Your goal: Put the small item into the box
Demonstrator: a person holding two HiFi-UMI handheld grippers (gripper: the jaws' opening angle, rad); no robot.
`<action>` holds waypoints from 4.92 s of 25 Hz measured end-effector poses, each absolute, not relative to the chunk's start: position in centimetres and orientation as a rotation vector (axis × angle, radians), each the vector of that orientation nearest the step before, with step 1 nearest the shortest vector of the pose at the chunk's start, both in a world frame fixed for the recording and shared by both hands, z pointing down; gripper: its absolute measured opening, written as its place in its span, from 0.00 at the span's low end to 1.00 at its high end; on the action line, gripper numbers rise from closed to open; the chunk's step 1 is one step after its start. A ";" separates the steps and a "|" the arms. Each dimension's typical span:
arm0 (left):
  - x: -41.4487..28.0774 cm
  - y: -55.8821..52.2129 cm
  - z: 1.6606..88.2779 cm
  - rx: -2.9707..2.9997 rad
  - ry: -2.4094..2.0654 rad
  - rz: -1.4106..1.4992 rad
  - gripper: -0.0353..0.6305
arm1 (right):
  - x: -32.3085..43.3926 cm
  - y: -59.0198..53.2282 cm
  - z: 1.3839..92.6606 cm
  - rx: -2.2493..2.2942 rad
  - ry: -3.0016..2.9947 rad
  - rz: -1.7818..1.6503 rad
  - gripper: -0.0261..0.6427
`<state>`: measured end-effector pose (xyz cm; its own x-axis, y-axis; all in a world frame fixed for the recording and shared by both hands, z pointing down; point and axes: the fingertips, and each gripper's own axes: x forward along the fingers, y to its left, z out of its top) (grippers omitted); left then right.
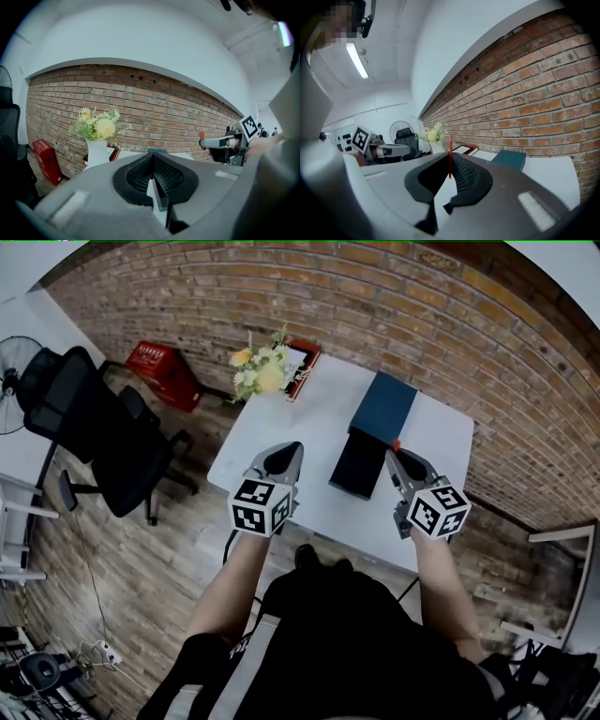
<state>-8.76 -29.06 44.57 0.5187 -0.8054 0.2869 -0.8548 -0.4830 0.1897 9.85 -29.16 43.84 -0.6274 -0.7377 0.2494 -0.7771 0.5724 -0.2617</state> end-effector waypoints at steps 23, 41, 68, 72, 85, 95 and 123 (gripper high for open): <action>-6.5 -34.9 49.6 2.488 -1.157 0.269 0.06 | 9.1 -33.1 51.4 1.369 -2.488 0.709 0.06; -3.4 -38.6 56.9 2.345 -1.116 0.400 0.06 | 9.4 -36.7 61.0 1.138 -2.357 0.894 0.06; -4.6 -35.4 59.1 2.286 -1.087 0.373 0.06 | 6.8 -35.1 68.9 0.797 -1.970 0.627 0.06; -5.0 -34.8 59.3 2.281 -1.088 0.373 0.06 | 6.4 -34.6 69.2 0.758 -1.958 0.593 0.06; -5.3 -33.6 59.1 2.278 -1.099 0.350 0.06 | 5.7 -33.2 70.8 0.575 -1.868 0.494 0.06; -5.6 -32.8 59.3 2.263 -1.122 0.341 0.06 | 6.4 -31.5 71.6 0.504 -1.759 0.516 0.07; -7.2 -32.2 56.8 2.290 -1.147 0.341 0.06 | 6.7 -33.0 69.4 0.591 -1.899 0.482 0.08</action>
